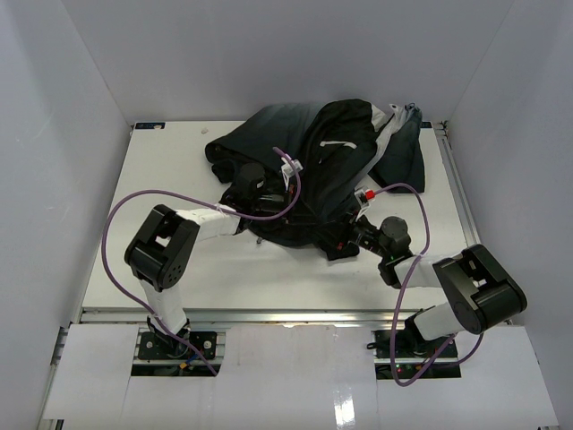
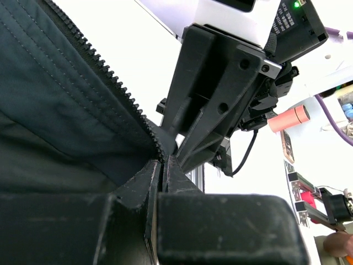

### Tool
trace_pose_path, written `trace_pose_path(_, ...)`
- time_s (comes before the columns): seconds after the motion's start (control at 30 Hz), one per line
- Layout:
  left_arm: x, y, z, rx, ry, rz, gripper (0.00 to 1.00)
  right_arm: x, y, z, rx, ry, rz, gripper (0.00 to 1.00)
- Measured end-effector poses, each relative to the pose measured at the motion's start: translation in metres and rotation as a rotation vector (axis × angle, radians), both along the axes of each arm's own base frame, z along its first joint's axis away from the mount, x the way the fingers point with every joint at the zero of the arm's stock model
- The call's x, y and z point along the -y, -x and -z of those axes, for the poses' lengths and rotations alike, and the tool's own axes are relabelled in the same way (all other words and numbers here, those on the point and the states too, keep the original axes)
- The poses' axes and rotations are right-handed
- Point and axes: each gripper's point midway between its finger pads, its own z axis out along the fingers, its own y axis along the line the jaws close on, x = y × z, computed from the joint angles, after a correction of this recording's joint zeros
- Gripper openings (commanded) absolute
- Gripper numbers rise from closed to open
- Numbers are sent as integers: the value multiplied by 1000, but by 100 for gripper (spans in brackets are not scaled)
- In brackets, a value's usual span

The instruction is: Zip up the jacket

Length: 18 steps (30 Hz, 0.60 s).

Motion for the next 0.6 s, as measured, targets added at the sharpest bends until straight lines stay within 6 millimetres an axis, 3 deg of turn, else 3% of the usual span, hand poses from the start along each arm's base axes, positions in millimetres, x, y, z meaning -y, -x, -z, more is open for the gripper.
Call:
trace_pose_path(0.07,0,0,0,-1,0,-2,24,0,0,0,1,0,-2,8)
trace_pose_path(0.2,-3,-3,1,-1,-17,-22,46,0,-1,2,-4,5,3,8)
trace_pose_path(0.3,-7,-6,2,11,-53,-64,56,0,-2,5,-14,11,6,8)
trace_pose_path(0.43,-13,-6,4,32,-92,-102,58,0,-2,9,-25,16,6,8)
trace_pose_path(0.6,-23,-1,20,20,-150,-130,56,0,-2,10,-35,16,5,8)
